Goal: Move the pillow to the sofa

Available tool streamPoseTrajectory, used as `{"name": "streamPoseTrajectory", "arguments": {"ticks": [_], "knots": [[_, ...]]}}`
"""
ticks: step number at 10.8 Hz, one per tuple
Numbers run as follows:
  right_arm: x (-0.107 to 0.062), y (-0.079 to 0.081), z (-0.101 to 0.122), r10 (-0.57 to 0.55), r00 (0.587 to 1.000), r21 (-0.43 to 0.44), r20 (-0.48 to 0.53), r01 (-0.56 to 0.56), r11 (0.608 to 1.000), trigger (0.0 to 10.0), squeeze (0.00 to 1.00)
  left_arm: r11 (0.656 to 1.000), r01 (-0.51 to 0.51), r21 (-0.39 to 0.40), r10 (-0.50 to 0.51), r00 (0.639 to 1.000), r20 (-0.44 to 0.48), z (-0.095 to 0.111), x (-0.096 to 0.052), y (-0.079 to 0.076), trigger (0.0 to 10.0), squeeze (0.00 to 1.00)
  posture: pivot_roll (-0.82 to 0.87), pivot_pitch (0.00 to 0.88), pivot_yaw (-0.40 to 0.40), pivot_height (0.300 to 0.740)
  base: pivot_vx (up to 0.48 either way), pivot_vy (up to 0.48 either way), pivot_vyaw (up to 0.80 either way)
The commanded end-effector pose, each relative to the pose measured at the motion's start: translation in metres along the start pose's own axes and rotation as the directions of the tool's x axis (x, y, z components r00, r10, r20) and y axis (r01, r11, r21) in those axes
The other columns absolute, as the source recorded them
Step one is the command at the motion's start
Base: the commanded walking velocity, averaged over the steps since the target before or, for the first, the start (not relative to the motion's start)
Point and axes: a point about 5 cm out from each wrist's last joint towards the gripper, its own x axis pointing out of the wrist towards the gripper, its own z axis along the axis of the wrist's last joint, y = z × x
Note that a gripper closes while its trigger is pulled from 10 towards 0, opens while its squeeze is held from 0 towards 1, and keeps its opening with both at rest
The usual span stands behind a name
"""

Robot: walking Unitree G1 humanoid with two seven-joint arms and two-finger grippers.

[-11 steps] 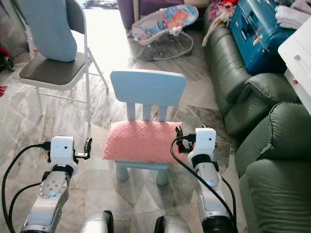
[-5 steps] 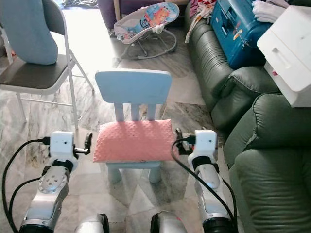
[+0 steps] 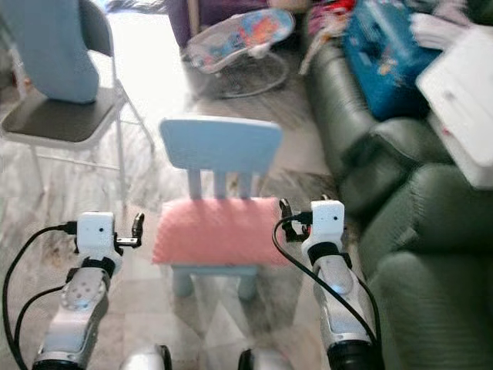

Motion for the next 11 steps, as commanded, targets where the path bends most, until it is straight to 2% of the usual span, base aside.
{"name": "streamPoseTrajectory", "arguments": {"ticks": [1,5,9,11], "knots": [[-0.0022,-0.0021,-0.0034,-0.001,1.000,-0.007,-0.017,0.001,1.000,10.0,0.00,1.000,0.000,-0.001,0.000,1.000,-0.015,-0.0037,-0.0015,0.0009,10.0,0.00,-0.03,0.129,-0.072,0.740,0.371,0.000,0.00],[-0.0012,-0.0027,-0.0044,0.001,1.000,-0.012,-0.025,-0.001,1.000,10.0,0.00,1.000,0.000,-0.001,0.000,1.000,-0.022,-0.0059,-0.0026,0.0005,10.0,0.00,-0.03,0.136,-0.076,0.740,0.361,0.000,0.00],[-0.0021,-0.0028,-0.0076,0.006,0.999,-0.002,-0.041,-0.006,1.000,10.0,0.00,1.000,-0.027,-0.004,0.027,0.999,-0.022,-0.0071,-0.0053,0.0014,10.0,0.00,-0.03,0.140,-0.078,0.740,0.000,0.000,0.00],[-0.0014,-0.0010,-0.0084,0.008,0.999,0.001,-0.045,-0.008,1.000,10.0,0.00,0.999,-0.049,-0.012,0.049,0.998,-0.050,-0.0089,-0.0034,0.0037,10.0,0.00,-0.02,0.149,-0.076,0.740,0.000,0.124,0.00]]}}
